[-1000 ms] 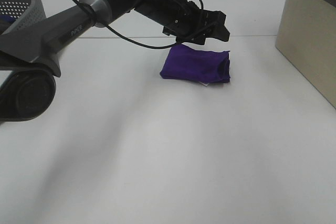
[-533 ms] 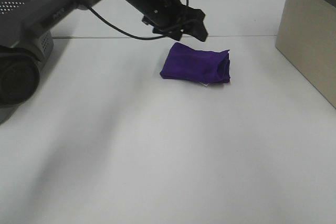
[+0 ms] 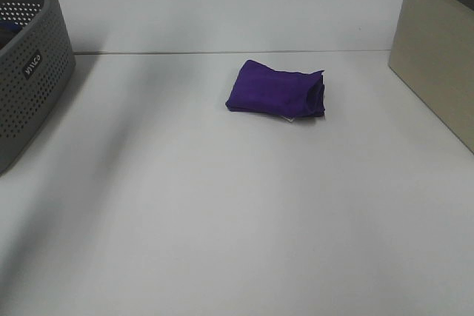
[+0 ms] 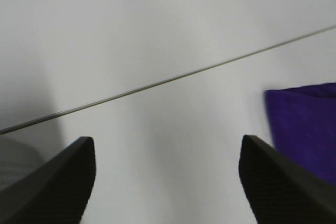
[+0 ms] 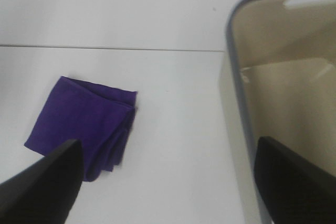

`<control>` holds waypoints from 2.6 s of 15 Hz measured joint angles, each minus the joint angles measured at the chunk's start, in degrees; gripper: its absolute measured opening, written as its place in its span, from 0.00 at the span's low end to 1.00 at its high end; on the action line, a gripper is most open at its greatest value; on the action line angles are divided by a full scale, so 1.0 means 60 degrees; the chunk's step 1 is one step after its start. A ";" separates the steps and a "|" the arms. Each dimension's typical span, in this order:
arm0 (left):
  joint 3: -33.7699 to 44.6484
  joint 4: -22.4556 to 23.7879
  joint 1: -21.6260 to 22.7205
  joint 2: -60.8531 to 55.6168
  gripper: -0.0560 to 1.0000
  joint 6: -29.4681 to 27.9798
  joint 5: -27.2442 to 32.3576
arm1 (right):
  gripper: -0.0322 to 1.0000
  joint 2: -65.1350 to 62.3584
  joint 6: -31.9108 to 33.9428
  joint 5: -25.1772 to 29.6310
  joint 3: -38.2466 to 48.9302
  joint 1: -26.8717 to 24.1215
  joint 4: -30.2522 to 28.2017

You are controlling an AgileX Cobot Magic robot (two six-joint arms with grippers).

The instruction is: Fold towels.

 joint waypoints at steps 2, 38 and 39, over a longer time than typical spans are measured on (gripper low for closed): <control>0.1346 0.0143 0.0812 -0.1146 0.72 -0.0086 0.0000 | 0.85 -0.0764 0.0029 0.0000 0.1232 -0.0936 0.0143; 2.0798 0.1261 0.2129 -2.2670 0.72 -0.0544 -0.1528 | 0.82 -1.7857 -0.0497 -0.1490 1.5527 -0.0191 -0.0296; 2.0798 0.1251 0.2129 -2.2670 0.72 -0.0544 -0.1528 | 0.82 -1.7857 -0.0497 -0.1490 1.5527 -0.0191 -0.0296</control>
